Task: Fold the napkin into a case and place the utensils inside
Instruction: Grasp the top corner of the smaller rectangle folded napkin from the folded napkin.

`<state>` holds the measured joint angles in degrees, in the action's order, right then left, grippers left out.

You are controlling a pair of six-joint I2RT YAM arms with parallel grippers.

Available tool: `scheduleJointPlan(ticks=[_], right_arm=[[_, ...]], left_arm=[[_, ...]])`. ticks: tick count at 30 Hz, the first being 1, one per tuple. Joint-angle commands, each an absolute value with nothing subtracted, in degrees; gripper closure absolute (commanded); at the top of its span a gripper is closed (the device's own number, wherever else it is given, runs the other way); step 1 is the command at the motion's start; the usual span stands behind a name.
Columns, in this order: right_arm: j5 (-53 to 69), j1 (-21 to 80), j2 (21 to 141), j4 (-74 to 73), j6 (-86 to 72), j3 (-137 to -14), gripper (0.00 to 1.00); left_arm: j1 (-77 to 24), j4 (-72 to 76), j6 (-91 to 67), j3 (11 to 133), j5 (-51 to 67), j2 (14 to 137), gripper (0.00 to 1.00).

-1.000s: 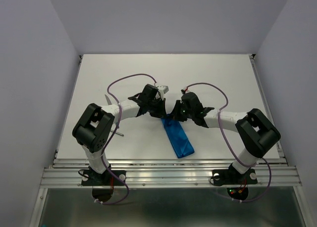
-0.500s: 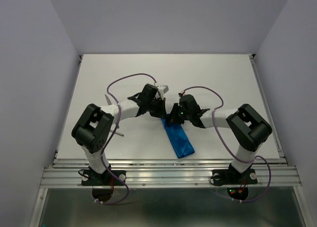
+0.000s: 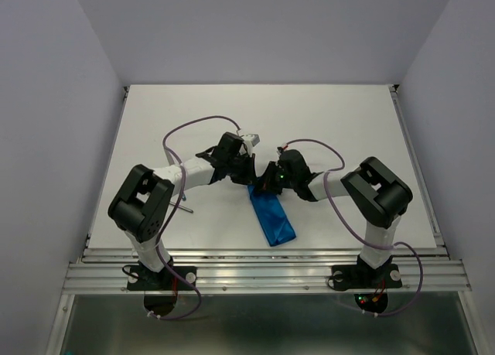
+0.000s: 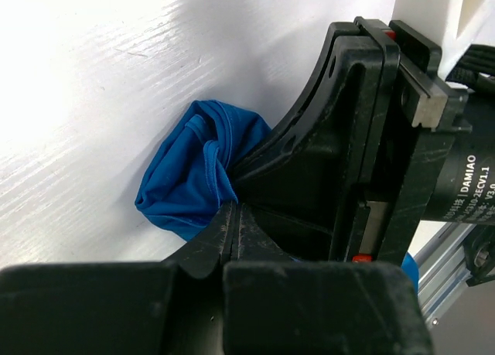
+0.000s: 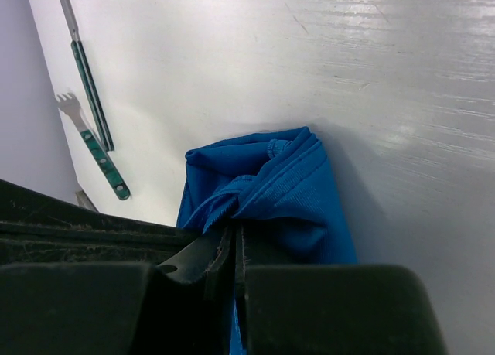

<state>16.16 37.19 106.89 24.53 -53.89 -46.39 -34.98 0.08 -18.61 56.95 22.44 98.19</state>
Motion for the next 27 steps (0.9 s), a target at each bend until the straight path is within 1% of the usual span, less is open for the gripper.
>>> scheduleJointPlan(ticks=[1,5,6,7,8,9,11,12,13,17,21,25,27], right_arm=[[11.0,37.6,109.0,22.5,-54.3,-45.6,0.95],[10.8,37.6,105.7,22.2,-53.8,-44.9,0.94],[10.7,37.6,104.6,22.2,-53.7,-44.4,0.94],[10.6,37.6,102.3,22.2,-53.4,-44.1,0.94],[10.4,37.6,101.1,22.2,-53.2,-43.9,0.93],[10.2,37.6,99.9,22.1,-53.0,-43.2,0.93],[10.1,37.6,96.7,22.2,-52.2,-42.5,0.92],[10.3,37.6,95.7,22.2,-51.9,-42.3,0.92],[10.5,37.6,95.0,22.2,-51.4,-42.1,0.92],[12.0,37.6,92.2,21.6,-50.8,-41.1,0.92],[10.5,37.6,91.0,21.1,-51.2,-39.7,0.92],[10.5,37.6,92.5,19.0,-50.6,-40.8,0.92],[11.5,37.6,94.2,18.2,-50.2,-42.2,0.92]], left_arm=[[-35.6,2.0,-19.5,56.2,24.7,94.2,1.0],[-35.6,0.5,-18.6,56.2,23.1,94.1,1.0],[-35.5,0.3,-18.2,56.1,22.9,94.2,0.97],[-35.5,0.1,-18.0,56.1,22.9,94.2,0.89],[-35.5,0.1,-17.9,56.2,22.9,94.1,0.86],[-35.5,0.1,-17.8,56.2,23.1,94.0,0.8],[-35.4,0.1,-17.7,56.5,23.5,93.5,0.74],[-35.4,-1.3,-17.6,56.7,23.5,93.3,0.68],[-35.3,-1.6,-17.6,56.9,23.6,93.1,0.66],[-35.2,-2.8,-17.5,57.8,23.6,91.5,0.65],[-34.9,-2.9,-18.3,57.7,23.8,89.2,0.65],[-34.4,-3.2,-19.5,56.8,23.1,86.8,0.66],[-33.7,-2.7,-20.9,55.4,21.9,85.7,0.69]])
